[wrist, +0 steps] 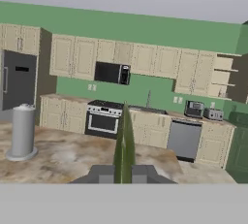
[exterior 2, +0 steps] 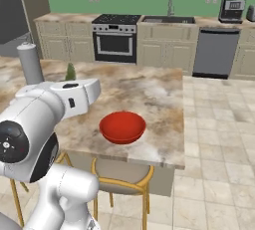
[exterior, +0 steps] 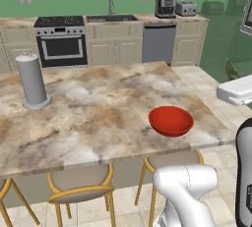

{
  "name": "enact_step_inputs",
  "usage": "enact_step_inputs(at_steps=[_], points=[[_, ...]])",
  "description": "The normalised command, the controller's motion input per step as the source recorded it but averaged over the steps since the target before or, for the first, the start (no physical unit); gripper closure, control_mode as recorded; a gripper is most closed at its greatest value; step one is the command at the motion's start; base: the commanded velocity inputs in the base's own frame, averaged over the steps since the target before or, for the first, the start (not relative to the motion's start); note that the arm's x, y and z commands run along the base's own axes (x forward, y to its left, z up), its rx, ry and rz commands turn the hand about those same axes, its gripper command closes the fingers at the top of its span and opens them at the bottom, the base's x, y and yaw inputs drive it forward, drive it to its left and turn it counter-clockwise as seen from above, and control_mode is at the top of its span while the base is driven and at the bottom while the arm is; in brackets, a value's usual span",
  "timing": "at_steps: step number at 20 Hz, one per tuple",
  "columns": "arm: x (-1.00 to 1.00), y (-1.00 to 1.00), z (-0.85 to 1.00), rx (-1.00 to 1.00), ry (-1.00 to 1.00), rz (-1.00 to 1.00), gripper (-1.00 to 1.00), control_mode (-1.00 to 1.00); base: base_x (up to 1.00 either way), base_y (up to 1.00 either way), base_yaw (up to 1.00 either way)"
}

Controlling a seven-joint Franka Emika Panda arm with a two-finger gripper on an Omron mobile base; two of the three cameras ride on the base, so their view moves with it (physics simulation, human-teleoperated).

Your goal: There is a bowl on the dining counter. Grab a lemon wedge from the fridge and place it in the bowl. Then get the liquor bottle and glass cup from the cabinet and place them next to the bowl.

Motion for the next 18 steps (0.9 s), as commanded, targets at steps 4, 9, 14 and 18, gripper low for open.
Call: enact_step_inputs(at_steps=[4,9,14,18], points=[[0.00,0.00,0.00,0.00,0.00,0.00,1.00,1.00,0.42,-0.60,0.24],[0.00,0.00,0.00,0.00,0.00,0.00,1.00,1.00,0.67,-0.30,0.13],[0.88,-0.17,-0.19,0.01,0.24,0.09,1.00,-1.00,0.00,0.00,0.00],[0.86,-0.14,-0.46,0.00,0.42,0.03,1.00,-1.00,0.00,0.00,0.00]])
